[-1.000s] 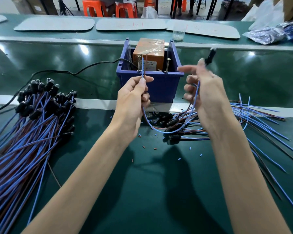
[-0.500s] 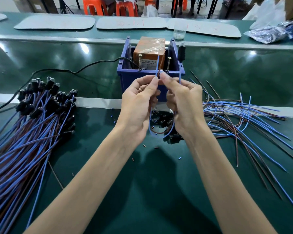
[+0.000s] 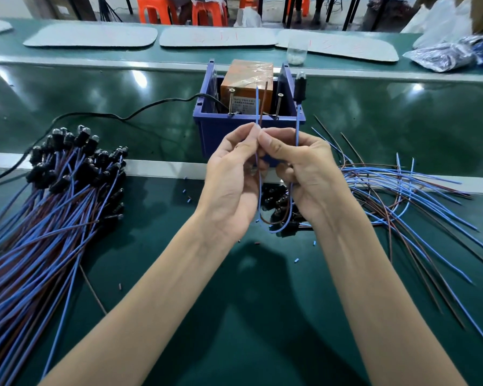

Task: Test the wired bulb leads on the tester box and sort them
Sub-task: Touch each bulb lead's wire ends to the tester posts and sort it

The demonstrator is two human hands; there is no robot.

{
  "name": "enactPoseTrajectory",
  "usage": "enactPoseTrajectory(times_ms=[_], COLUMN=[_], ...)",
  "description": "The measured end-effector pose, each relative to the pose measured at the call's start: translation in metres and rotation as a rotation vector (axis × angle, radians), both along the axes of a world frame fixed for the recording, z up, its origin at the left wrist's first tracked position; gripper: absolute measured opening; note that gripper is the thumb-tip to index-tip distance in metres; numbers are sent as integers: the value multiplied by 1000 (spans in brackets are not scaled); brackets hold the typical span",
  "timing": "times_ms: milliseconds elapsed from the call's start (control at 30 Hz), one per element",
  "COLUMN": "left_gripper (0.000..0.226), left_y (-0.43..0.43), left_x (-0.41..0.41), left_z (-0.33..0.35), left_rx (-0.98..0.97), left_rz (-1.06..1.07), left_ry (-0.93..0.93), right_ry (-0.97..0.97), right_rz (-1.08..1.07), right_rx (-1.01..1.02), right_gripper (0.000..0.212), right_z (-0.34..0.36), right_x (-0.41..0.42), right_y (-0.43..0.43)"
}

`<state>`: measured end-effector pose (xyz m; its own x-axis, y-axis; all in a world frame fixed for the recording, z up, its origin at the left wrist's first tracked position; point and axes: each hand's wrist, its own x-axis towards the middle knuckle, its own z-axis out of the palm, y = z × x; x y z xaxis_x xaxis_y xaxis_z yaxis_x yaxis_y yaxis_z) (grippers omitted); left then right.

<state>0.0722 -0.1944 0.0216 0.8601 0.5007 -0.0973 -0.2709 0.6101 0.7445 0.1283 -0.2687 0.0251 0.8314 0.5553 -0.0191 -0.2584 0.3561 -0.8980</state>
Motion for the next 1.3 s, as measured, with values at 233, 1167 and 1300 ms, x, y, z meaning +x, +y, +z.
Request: enactPoseTrajectory(times_ms=[233,1167,1300], left_gripper=[10,27,24], left_y=[-1,33,41], left_x=[1,7,9], left_z=[-2,-17,-21], left_rx=[-38,416,428], left_rz=[-8,397,398], left_ry=[-17,212,249], right_ry=[28,-63,-47], right_rz=[78,-400,-405], right_rx=[-70,-208,-180], right_gripper=[8,16,16], right_z=[1,-11,-10], right_x=[3,31,34], right_y=[-2,-15,-18])
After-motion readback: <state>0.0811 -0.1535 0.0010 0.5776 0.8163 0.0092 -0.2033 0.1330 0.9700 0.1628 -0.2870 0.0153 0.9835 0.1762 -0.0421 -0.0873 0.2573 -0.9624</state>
